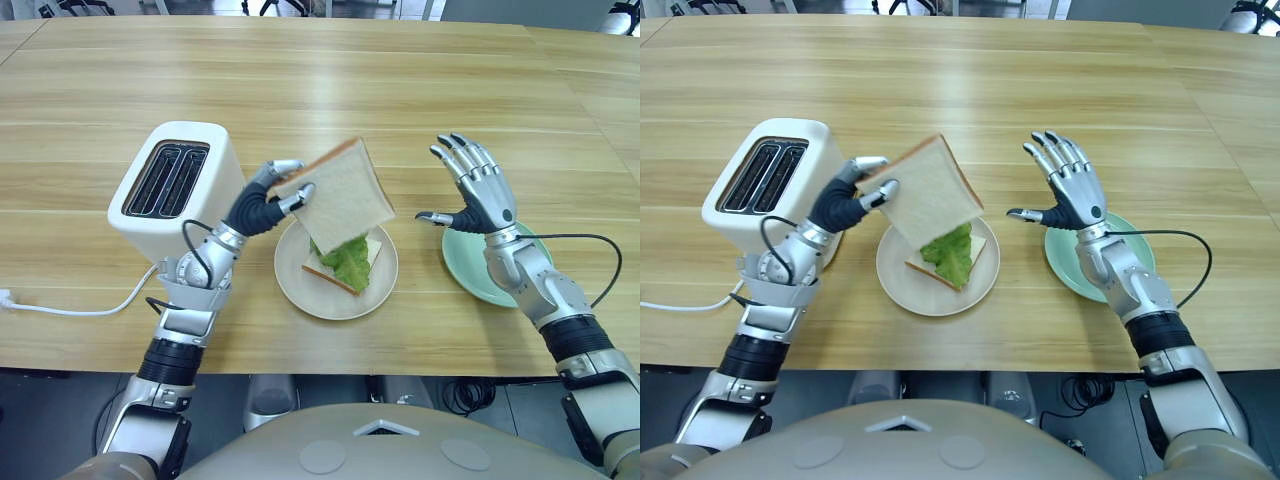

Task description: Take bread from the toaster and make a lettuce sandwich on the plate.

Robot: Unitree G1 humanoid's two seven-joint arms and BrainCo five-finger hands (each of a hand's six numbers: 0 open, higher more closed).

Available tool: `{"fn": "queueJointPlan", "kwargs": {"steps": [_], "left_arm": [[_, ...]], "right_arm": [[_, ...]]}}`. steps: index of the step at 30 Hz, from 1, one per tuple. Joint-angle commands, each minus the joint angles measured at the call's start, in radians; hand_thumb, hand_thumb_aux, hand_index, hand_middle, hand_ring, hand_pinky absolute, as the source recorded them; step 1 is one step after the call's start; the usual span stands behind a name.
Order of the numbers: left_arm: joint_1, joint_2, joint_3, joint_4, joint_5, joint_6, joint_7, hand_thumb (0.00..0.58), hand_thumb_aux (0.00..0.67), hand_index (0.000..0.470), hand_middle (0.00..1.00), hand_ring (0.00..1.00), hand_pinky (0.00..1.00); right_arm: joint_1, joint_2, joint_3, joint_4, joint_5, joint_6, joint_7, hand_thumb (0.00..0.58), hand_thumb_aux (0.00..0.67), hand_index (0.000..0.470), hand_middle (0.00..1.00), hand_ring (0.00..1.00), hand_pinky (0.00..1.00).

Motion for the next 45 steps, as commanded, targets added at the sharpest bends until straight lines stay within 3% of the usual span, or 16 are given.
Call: {"fn": "queueJointPlan", "kwargs": {"steps": [1,9,17,23,29,45], "left_arm": [[-0.016,-0.001,-0.024,0.111,-0.010,0.021,-0.083,0.580,0.670,0.460,1.00,1.00,1.00],[-0.127,0.000,-0.023,0.357,-0.008,-0.010,-0.208,0.580,0.670,0.460,1.00,1.00,1.00],[-0.347,-0.025,-0.025,0.674,-0.023,-0.082,-0.393,0.580,0.670,0.460,1.00,1.00,1.00],[-0.504,-0.067,-0.036,0.909,0.018,-0.142,-0.484,0.580,0.670,0.460,1.00,1.00,1.00],[-0.580,-0.116,-0.051,1.087,0.070,-0.188,-0.541,0.580,0.670,0.460,1.00,1.00,1.00],[-0.676,-0.201,-0.060,1.274,0.211,-0.194,-0.390,0.580,0.670,0.460,1.00,1.00,1.00]], "right_arm": [[0.034,-0.018,-0.033,-0.058,0.042,-0.031,0.033,0.000,0.000,0.000,0.00,0.00,0.00],[0.096,-0.006,0.053,-0.095,0.135,-0.129,0.274,0.000,0.000,0.000,0.00,0.00,0.00],[0.157,0.002,0.142,-0.161,0.246,-0.205,0.548,0.000,0.000,0.000,0.00,0.00,0.00],[0.175,0.014,0.162,-0.201,0.271,-0.225,0.656,0.000,0.000,0.000,0.00,0.00,0.00],[0.203,0.017,0.138,-0.235,0.291,-0.238,0.706,0.000,0.000,0.000,0.00,0.00,0.00],[0.245,0.019,0.108,-0.339,0.318,-0.267,0.786,0.000,0.000,0.000,0.00,0.00,0.00]]}}
